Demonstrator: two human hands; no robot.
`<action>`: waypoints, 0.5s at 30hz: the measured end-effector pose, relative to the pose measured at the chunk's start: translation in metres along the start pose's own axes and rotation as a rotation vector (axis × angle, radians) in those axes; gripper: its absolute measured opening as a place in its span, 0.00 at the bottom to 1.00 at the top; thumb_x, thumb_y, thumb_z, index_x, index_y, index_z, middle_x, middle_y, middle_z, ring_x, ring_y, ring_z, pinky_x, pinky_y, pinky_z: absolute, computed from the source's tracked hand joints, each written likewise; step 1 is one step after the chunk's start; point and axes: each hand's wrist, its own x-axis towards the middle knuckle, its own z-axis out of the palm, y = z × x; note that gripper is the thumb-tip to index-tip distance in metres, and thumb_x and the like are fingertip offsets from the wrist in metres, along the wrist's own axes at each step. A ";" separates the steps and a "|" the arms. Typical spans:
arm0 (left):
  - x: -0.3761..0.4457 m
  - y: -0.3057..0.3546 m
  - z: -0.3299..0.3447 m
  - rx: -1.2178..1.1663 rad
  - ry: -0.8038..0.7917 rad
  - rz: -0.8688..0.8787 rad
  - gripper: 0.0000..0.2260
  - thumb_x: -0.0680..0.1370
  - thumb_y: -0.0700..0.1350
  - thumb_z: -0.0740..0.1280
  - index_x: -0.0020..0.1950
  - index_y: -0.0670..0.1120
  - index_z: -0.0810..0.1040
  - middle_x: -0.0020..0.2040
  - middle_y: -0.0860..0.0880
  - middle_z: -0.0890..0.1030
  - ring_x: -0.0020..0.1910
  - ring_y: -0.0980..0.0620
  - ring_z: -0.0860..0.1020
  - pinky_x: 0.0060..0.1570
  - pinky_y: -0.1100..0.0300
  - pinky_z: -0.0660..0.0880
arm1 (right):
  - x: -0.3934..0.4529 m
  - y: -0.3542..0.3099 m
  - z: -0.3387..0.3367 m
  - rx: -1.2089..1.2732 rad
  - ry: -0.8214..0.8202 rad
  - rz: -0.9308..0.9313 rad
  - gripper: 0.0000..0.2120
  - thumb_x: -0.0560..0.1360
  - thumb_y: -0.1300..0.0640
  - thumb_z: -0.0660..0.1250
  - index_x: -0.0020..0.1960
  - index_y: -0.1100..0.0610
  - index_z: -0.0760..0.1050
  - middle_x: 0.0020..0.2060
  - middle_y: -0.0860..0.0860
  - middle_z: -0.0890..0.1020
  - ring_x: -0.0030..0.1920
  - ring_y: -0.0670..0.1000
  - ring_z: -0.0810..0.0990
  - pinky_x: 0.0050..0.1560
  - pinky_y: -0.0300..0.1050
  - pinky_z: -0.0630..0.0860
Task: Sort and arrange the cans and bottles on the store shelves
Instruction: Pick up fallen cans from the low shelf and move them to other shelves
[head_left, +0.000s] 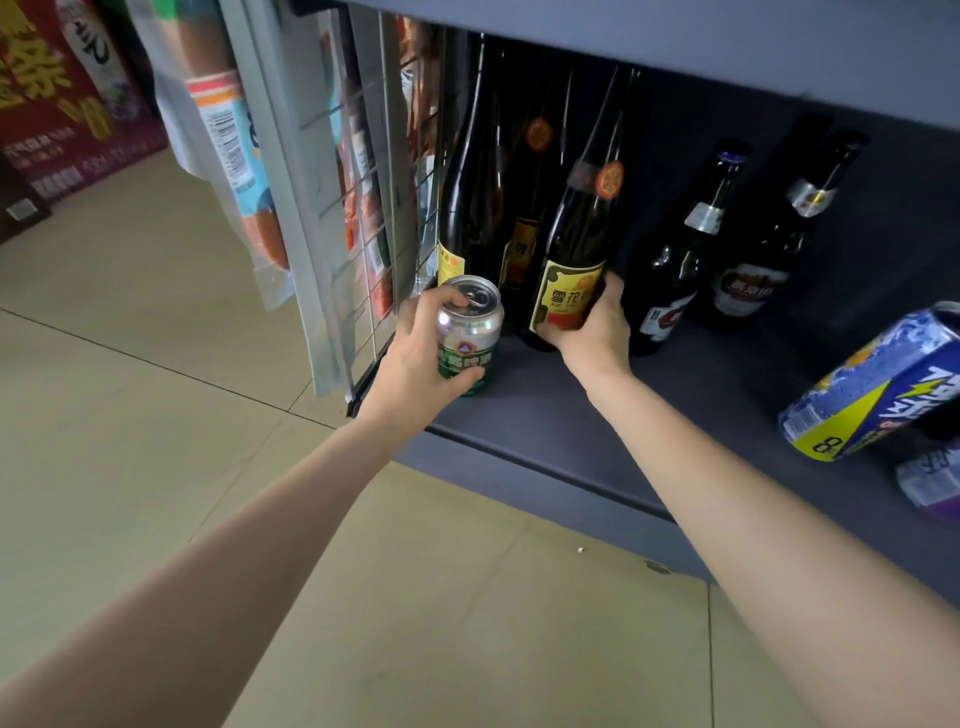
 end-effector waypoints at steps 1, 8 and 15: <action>-0.001 -0.001 0.001 -0.004 0.002 -0.006 0.29 0.69 0.37 0.74 0.66 0.45 0.64 0.61 0.47 0.67 0.56 0.52 0.69 0.52 0.66 0.67 | -0.005 0.006 -0.007 -0.022 -0.036 -0.014 0.41 0.68 0.60 0.75 0.73 0.54 0.54 0.67 0.55 0.69 0.67 0.55 0.68 0.66 0.48 0.67; -0.009 0.012 0.006 0.032 0.051 -0.032 0.28 0.69 0.38 0.74 0.64 0.46 0.64 0.63 0.45 0.67 0.52 0.54 0.68 0.50 0.61 0.67 | -0.052 0.031 -0.053 -0.142 -0.275 -0.093 0.43 0.69 0.60 0.74 0.75 0.49 0.52 0.70 0.54 0.64 0.66 0.54 0.69 0.66 0.53 0.69; -0.047 0.051 -0.005 -0.459 -0.159 -0.125 0.26 0.67 0.36 0.75 0.52 0.57 0.64 0.54 0.52 0.74 0.44 0.55 0.79 0.44 0.61 0.78 | -0.103 0.000 -0.083 0.045 -0.645 -0.246 0.52 0.65 0.56 0.78 0.70 0.29 0.44 0.66 0.36 0.64 0.59 0.44 0.76 0.59 0.40 0.74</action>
